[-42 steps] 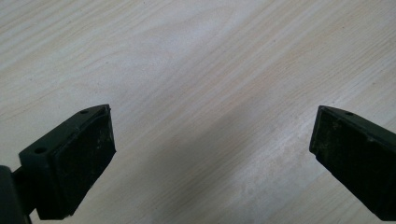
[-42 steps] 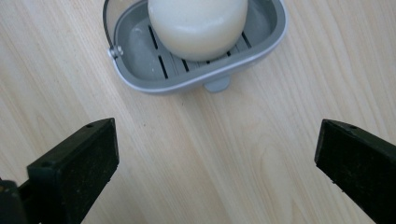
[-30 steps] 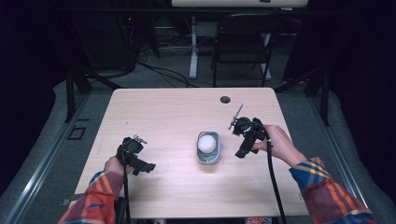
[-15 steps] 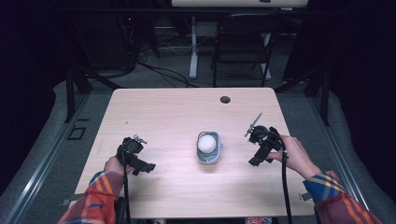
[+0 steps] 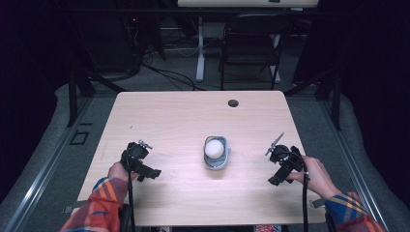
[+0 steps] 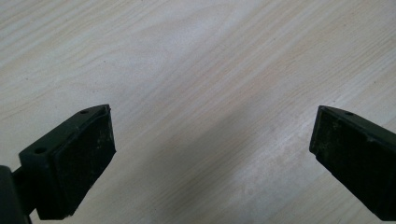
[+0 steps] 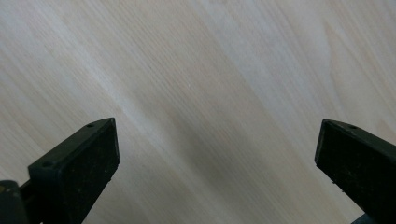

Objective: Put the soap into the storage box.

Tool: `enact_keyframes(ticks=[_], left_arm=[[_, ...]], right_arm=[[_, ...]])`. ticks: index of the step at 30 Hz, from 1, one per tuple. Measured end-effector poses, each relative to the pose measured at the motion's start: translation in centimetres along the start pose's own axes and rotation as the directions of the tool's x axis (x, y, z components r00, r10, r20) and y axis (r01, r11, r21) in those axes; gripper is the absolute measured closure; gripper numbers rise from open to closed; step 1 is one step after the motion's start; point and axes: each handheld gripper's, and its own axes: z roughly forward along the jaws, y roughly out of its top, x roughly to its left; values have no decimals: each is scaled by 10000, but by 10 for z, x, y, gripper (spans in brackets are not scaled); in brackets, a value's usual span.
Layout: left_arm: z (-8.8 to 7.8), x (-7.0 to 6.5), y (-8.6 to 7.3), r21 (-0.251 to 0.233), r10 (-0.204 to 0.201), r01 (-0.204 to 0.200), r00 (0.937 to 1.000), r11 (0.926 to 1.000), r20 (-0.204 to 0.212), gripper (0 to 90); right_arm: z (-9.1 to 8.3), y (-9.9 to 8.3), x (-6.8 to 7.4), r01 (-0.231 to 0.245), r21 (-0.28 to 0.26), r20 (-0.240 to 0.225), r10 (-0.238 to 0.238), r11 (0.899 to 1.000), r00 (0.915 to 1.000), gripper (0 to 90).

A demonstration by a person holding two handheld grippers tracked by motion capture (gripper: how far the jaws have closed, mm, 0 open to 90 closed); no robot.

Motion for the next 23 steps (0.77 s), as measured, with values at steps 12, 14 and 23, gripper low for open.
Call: enact_keyframes(ticks=[12,14,23], left_arm=[[1,-2,-1,138,163,-163,9999,9998,-12,1],[3,-1,-1,235,200,-201,9998,9995,43,1],[0,-2,0,73,161,-161,9999,9998,-15,1]], right_arm=[[8,-36,-2,-677,17,-337,677,9977,9971,1],[7,-41,-4,-741,92,-218,743,9972,9970,0],[10,-45,-3,-695,168,-84,696,9974,9975,0]])
